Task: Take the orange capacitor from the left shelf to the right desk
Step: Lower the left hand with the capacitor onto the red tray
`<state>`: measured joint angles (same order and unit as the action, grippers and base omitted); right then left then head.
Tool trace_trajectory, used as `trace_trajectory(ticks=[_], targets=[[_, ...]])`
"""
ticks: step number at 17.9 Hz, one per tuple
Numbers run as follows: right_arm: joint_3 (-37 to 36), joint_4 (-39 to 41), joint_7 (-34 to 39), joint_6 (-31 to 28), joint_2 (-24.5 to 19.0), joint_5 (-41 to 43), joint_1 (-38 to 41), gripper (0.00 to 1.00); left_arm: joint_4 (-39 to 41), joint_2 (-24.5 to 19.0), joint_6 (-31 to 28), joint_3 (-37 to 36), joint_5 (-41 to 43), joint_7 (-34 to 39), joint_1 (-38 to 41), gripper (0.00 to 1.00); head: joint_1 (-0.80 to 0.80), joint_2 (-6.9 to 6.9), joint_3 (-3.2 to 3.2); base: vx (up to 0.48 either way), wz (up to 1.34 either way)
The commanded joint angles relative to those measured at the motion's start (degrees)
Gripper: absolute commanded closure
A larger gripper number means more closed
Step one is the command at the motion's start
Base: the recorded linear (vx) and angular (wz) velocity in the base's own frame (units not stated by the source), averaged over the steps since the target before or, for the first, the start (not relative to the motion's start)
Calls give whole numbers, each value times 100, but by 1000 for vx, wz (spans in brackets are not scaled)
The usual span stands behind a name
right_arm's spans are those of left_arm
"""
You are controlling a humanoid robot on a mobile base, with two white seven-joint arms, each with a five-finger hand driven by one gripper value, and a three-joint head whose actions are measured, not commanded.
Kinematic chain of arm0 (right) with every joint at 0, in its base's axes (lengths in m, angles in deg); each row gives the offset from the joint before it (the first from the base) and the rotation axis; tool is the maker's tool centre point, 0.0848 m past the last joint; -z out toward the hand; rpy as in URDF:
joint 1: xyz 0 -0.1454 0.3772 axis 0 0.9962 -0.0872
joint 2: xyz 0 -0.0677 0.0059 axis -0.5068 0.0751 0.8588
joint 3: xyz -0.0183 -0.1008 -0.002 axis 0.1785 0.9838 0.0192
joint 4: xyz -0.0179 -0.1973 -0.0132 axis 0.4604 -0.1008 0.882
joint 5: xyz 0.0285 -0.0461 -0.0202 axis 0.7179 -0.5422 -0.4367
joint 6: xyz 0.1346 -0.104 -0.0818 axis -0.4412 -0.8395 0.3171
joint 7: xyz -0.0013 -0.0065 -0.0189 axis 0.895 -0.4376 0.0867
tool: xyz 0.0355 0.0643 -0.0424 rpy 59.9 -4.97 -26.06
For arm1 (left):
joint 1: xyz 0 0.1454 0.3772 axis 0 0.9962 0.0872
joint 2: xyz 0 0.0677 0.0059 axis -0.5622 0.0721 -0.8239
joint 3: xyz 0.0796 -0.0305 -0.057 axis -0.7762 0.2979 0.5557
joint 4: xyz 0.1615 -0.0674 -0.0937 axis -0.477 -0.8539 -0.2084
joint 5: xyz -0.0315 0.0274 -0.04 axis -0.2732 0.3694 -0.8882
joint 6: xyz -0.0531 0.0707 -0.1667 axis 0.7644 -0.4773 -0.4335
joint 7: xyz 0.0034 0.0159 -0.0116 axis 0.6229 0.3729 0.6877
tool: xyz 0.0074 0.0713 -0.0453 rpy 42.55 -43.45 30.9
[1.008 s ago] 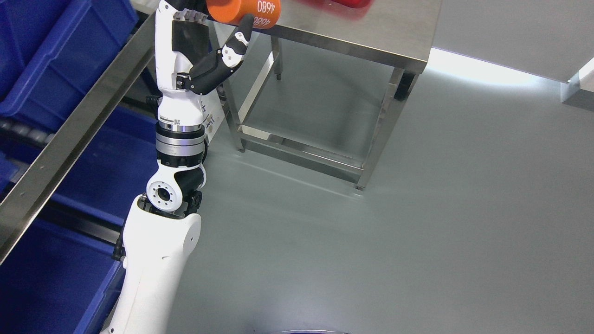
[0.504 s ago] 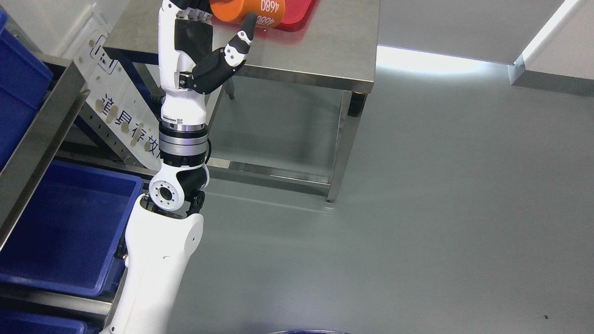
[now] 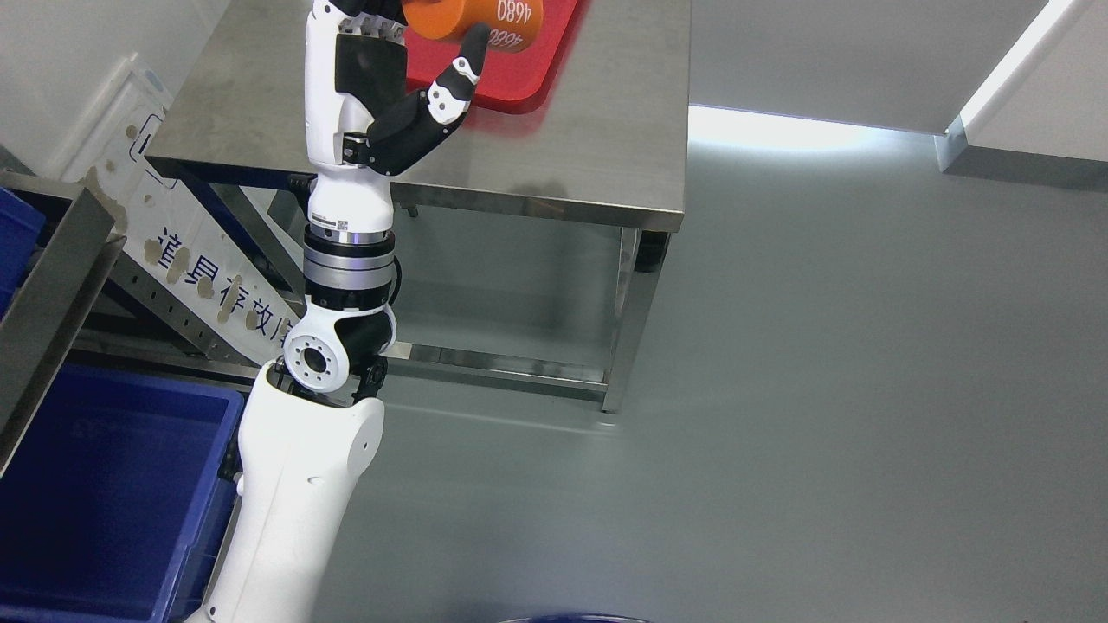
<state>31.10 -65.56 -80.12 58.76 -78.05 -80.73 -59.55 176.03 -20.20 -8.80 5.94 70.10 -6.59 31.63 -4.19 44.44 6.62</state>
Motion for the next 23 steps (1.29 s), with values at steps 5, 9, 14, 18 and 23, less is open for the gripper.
trace_trajectory(ticks=[5,9,14,18,23], targets=[[-70,100,0,-2,100,-26,114,0,-11,-100,-4,-129,-41,1,-9,99,0,0,0,170,37],[-70,100,0,-2,100,-26,114,0,-11,-100,-13,-155,-41,1,-9,99,0,0,0,156,59],[-70,100,0,-2,100,-26,114,0,-19,-100,-153,-225,-41,-8,-9,99,0,0,0,166,118],[-70,100,0,-2,100,-26,114,0,-159,-100,-460,-278,-41,-8,-210,99,0,0,0,158,52],[-70,100,0,-2,100,-26,114,0,-773,-100,-1618,-743,-32,-8,-921,98,0,0,0,130,50]])
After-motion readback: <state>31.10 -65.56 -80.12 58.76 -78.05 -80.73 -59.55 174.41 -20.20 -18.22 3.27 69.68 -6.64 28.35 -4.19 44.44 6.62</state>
